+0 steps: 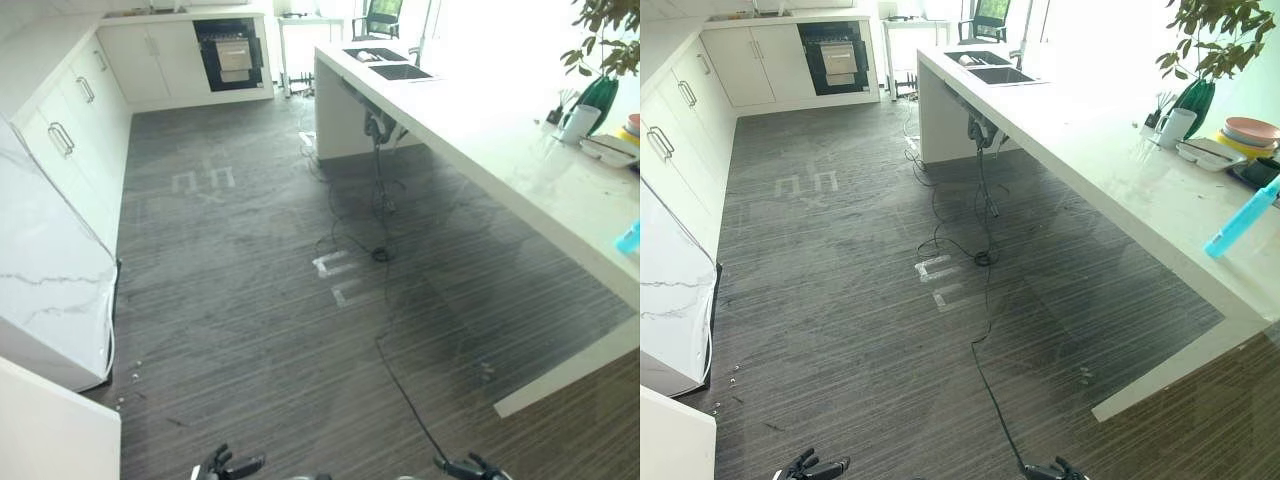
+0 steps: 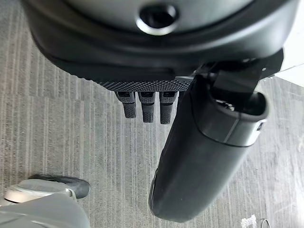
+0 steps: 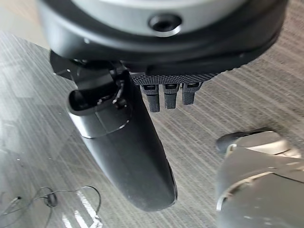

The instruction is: Place the dishes in the dishwasher.

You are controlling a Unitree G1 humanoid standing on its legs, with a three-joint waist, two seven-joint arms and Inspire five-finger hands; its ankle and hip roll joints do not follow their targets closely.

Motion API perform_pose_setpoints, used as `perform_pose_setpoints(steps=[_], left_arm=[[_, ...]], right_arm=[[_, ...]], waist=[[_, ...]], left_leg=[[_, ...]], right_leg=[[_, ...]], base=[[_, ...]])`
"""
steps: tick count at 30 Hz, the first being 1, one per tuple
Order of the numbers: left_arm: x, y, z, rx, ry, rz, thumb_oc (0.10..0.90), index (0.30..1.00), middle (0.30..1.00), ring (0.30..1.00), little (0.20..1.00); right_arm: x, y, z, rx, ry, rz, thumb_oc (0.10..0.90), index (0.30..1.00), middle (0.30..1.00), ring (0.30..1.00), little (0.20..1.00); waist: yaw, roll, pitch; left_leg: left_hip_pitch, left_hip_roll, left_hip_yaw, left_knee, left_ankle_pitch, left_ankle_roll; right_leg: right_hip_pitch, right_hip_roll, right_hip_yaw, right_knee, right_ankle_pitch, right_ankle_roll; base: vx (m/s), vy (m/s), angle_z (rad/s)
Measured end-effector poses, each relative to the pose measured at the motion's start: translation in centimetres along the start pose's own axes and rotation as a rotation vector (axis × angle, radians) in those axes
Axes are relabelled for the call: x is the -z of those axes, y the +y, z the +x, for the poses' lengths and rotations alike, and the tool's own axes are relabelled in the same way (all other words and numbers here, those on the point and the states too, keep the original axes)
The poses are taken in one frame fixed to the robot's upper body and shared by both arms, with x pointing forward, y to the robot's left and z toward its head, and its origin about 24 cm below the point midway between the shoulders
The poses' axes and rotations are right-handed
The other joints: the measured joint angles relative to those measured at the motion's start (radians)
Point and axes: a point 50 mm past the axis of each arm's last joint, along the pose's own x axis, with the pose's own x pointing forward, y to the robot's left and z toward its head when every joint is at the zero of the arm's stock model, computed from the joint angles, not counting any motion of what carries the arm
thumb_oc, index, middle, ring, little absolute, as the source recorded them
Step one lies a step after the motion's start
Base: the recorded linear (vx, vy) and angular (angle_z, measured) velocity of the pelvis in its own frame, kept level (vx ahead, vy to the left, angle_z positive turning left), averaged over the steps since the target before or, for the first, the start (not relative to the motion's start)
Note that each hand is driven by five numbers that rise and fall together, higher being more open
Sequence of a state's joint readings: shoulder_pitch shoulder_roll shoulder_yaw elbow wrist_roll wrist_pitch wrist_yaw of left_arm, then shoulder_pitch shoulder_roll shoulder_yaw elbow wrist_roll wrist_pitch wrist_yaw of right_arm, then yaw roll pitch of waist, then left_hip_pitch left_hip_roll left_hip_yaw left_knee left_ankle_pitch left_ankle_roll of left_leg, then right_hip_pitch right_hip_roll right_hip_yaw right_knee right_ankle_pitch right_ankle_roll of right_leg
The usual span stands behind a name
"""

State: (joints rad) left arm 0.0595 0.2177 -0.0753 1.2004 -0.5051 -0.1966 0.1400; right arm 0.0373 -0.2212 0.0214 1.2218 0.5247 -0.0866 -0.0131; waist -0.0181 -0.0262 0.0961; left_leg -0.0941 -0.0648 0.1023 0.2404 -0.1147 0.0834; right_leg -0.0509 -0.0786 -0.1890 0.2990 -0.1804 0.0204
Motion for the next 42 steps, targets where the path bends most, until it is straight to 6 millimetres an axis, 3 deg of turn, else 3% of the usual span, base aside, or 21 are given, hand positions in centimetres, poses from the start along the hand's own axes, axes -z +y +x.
perform_pose_setpoints(steps=[33, 36, 38, 42], left_arm=[[0.0, -0.2, 0.0, 0.025, 0.004, 0.002, 0.800, 0.900, 0.900, 0.900, 0.900], [-1.5, -0.7, 0.1, 0.042, -0.052, -0.027, 0.800, 0.900, 0.900, 0.900, 0.900], [-4.3, -1.7, -0.1, 0.072, -0.176, -0.063, 0.800, 0.900, 0.900, 0.900, 0.900], [-8.4, -2.9, -1.2, 0.131, -0.374, -0.126, 0.800, 0.900, 0.900, 0.900, 0.900]], right_arm=[[-0.4, -0.1, 0.1, 0.012, -0.017, 0.013, 0.800, 0.900, 0.900, 0.900, 0.900], [-2.8, 0.6, 0.0, 0.028, -0.125, 0.019, 0.800, 0.900, 0.900, 0.900, 0.900], [-6.4, 1.8, -0.5, 0.001, -0.283, 0.031, 0.800, 0.900, 0.900, 0.900, 0.900], [-11.1, 3.7, -2.8, -0.082, -0.526, 0.058, 0.800, 0.900, 0.900, 0.900, 0.900]], waist=[[0.000, -0.008, -0.018], [0.002, -0.004, -0.009], [0.003, -0.001, -0.006], [0.014, 0.001, 0.010]], left_leg=[[-0.008, 0.000, -0.004, 0.000, 0.000, 0.000], [-0.009, 0.000, -0.006, 0.000, 0.003, 0.000], [-0.009, 0.000, -0.010, 0.000, 0.006, 0.000], [-0.011, -0.001, -0.018, -0.001, 0.010, -0.004]], right_leg=[[-0.007, 0.002, 0.000, -0.001, -0.001, 0.000], [-0.008, 0.002, -0.001, -0.001, 0.000, 0.001], [-0.007, 0.002, -0.005, -0.001, 0.000, 0.001], [-0.007, 0.003, -0.011, 0.002, -0.001, 0.000]], base=[[0.00, -0.001, 0.00], [0.00, 0.000, 0.00], [0.00, -0.059, 0.05], [0.01, -0.056, 0.06]])
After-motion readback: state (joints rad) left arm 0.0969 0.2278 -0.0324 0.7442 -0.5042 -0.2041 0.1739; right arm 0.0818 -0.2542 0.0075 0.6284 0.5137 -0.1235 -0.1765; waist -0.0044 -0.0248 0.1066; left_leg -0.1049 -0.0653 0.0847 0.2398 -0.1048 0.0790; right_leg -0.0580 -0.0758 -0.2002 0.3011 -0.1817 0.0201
